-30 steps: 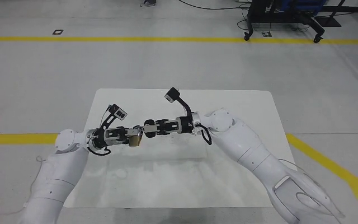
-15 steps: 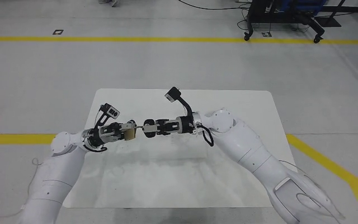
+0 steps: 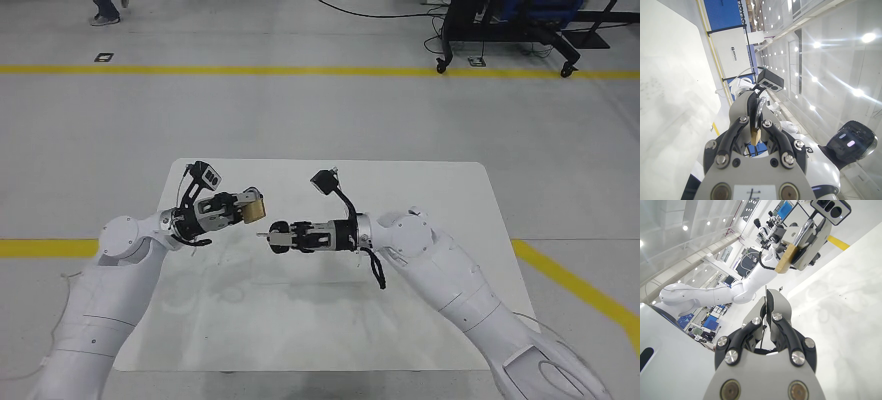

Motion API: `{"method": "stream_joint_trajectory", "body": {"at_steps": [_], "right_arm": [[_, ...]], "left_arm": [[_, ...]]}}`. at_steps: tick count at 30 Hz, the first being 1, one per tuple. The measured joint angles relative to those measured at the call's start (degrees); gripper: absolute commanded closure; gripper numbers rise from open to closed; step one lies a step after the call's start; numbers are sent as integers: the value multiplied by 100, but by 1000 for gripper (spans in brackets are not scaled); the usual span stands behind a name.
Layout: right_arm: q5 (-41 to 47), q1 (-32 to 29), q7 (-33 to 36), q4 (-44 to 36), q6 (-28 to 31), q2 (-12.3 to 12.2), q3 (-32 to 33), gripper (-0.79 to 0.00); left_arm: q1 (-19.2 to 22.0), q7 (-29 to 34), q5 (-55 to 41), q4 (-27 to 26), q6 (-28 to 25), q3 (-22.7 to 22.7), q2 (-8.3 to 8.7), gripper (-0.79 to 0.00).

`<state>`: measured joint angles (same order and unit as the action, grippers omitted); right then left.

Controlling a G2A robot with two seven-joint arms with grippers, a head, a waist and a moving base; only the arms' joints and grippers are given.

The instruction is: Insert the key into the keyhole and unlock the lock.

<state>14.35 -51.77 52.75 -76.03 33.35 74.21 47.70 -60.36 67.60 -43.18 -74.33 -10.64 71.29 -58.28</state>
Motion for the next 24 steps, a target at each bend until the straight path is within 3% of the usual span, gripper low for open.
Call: {"method": "stream_joint_trajectory", "body": {"at_steps": [7,10,15,22,24], "right_arm": [[1,-1,-2,0,-3,1,-3,0],[-323,-39,-152,-96,-164,9,-84,0],[-2239,-141,-793,-691,-943,-85,-9,0],[-4910,-670,-668,-2364,-1897,-321,189,0],[-5656,-751,-539,-2792,-2313,-357,180,0]], "left_arm": [[3,-5,5,-9,2,0,1,0],[30,-447,471,-180,129,36,29,0],[-80,-1540,1862,-193,931,19,81,0],[-206,-1528,1489,-446,1895,-6,75,0],[-226,-1525,1351,-464,1952,12,66,0]]}}
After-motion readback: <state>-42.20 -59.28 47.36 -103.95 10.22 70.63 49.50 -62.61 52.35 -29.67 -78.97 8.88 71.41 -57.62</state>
